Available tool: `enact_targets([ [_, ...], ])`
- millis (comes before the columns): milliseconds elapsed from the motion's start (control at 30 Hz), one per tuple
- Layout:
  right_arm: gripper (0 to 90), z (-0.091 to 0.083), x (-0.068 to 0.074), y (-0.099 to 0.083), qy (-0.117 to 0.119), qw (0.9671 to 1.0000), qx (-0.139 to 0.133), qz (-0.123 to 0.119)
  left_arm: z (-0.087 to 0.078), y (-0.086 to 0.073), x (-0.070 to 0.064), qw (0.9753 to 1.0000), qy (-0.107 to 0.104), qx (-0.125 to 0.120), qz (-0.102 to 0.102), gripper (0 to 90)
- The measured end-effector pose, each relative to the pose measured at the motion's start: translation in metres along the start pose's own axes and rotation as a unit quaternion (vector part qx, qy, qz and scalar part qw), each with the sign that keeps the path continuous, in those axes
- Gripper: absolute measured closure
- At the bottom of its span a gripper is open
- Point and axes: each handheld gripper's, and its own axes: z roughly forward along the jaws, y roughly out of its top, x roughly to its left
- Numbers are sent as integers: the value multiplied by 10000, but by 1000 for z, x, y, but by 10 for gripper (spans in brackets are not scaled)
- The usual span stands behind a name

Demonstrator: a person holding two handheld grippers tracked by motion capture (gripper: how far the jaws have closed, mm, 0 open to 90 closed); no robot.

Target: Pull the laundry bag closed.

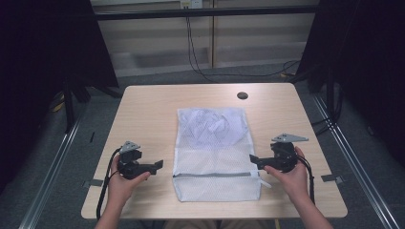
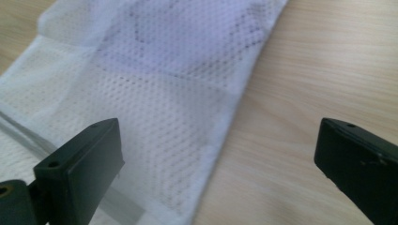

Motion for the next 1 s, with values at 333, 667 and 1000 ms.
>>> enact_targets([
  [333,53,10,25,13,110,9997,-10,-205,-1,0,-1,9999,-69,77,-7,0],
  [667,62,22,55,21,361,9986,116,-372,0,1,-5,9992,-358,-174,-54,5],
  [1000,69,32,74,25,457,9978,209,-439,1,2,-3,9993,-330,-188,-69,8],
])
